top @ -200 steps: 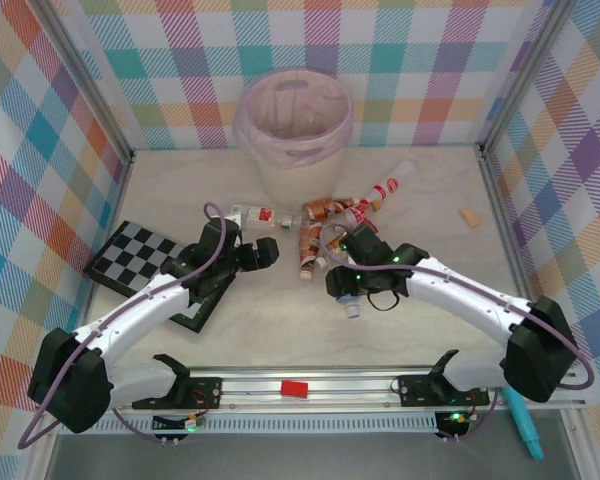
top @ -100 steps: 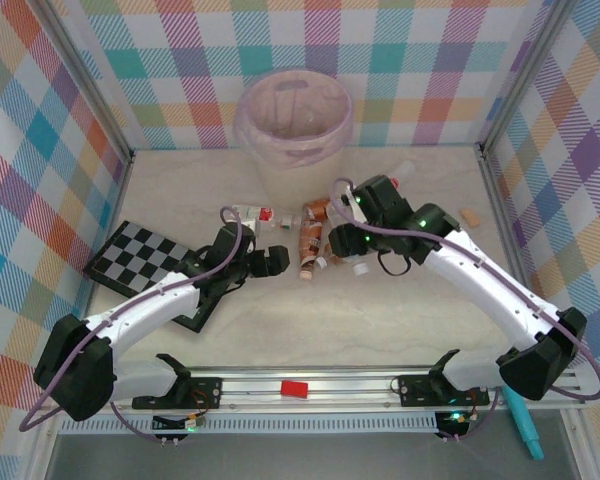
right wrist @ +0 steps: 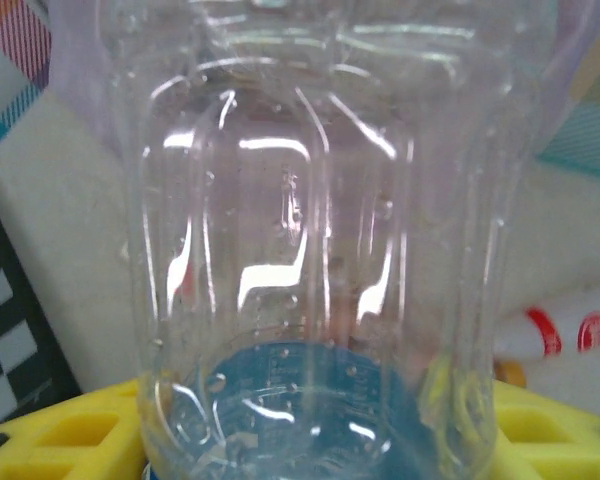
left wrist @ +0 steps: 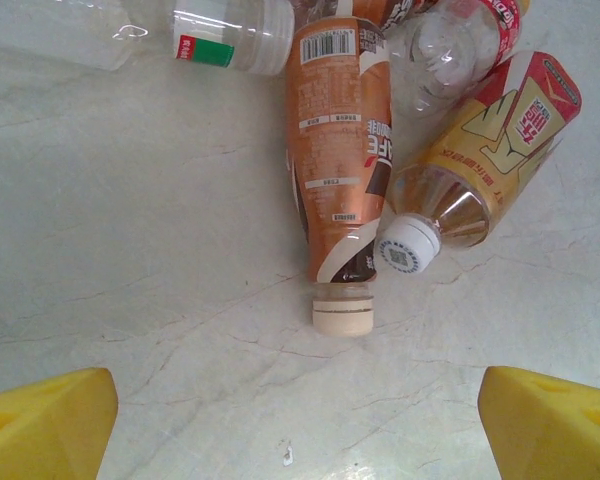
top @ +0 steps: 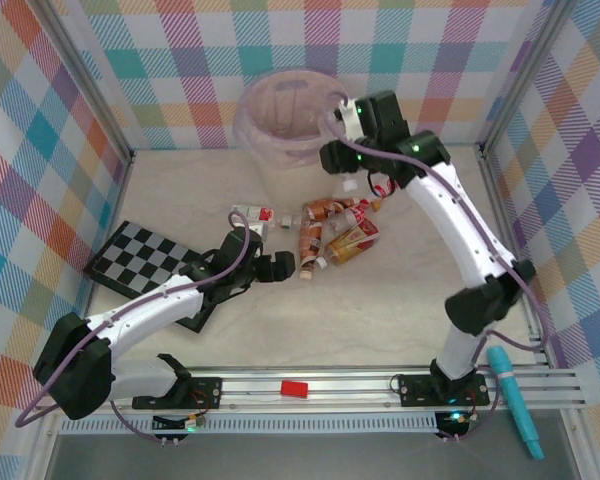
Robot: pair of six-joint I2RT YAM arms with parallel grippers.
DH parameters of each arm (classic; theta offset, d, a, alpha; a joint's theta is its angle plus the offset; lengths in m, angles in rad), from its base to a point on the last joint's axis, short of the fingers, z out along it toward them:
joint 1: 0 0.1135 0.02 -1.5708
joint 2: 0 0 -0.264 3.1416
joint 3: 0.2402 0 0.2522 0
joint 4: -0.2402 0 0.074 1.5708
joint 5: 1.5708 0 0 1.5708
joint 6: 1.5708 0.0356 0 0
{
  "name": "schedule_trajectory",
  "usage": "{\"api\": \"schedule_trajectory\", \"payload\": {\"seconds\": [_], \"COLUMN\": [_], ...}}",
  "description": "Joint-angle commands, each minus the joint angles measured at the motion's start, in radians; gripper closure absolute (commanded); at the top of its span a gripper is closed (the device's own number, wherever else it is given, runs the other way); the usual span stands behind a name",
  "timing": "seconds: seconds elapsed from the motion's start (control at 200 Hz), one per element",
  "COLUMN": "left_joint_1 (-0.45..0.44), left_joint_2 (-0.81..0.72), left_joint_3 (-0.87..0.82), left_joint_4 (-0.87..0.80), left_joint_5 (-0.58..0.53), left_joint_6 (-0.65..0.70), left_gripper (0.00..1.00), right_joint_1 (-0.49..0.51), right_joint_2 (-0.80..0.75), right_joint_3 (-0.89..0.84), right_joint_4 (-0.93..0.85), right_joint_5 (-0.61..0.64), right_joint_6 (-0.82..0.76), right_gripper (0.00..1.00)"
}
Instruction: Put the plastic bottles in the bin
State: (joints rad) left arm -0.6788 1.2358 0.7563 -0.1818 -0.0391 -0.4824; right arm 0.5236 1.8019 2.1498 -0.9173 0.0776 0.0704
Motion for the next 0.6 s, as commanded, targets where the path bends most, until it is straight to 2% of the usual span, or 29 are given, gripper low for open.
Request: {"api": "schedule_trajectory", "payload": {"seconds": [0.0, 0.11, 0.18, 0.47, 0.595], "left_joint_1": [-0.008, -0.008, -0.008, -0.011, -0.013], "left_joint_2": [-0.005, -0.004, -0.003, 0.004, -0.001], "left_joint_3": [0.034, 0.034, 0.033, 0.051, 0.051], "left_joint_4": [-0.020, -0.023, -0.014, -0.008, -0.009], "left_joint_5": [-0.027, -0.031, -0.026, -0.001, -0.008], "left_joint_6": [0.019, 0.020, 0.016, 0.006, -0.001], "left_gripper": [0.07, 0.07, 0.07, 0.07, 0.07], "right_joint_1": [-0.021, -0.040, -0.054, -0.103, -0.123], "right_joint_2": [0.107, 0.247, 0.299, 0.329, 0.361], "right_joint_3": [0.201, 0.430, 0.515, 0.466, 0.502], "right_joint_4": [-0.056, -0.115, -0.110, 0.155, 0.205], "right_joint_5": [-0.038, -0.052, -0.070, -0.191, -0.235], "right_joint_6": [-0.051, -0.059, -0.054, 0.041, 0.105], "right_gripper": [0.50, 0.50, 0.50, 0.49, 0.49]}}
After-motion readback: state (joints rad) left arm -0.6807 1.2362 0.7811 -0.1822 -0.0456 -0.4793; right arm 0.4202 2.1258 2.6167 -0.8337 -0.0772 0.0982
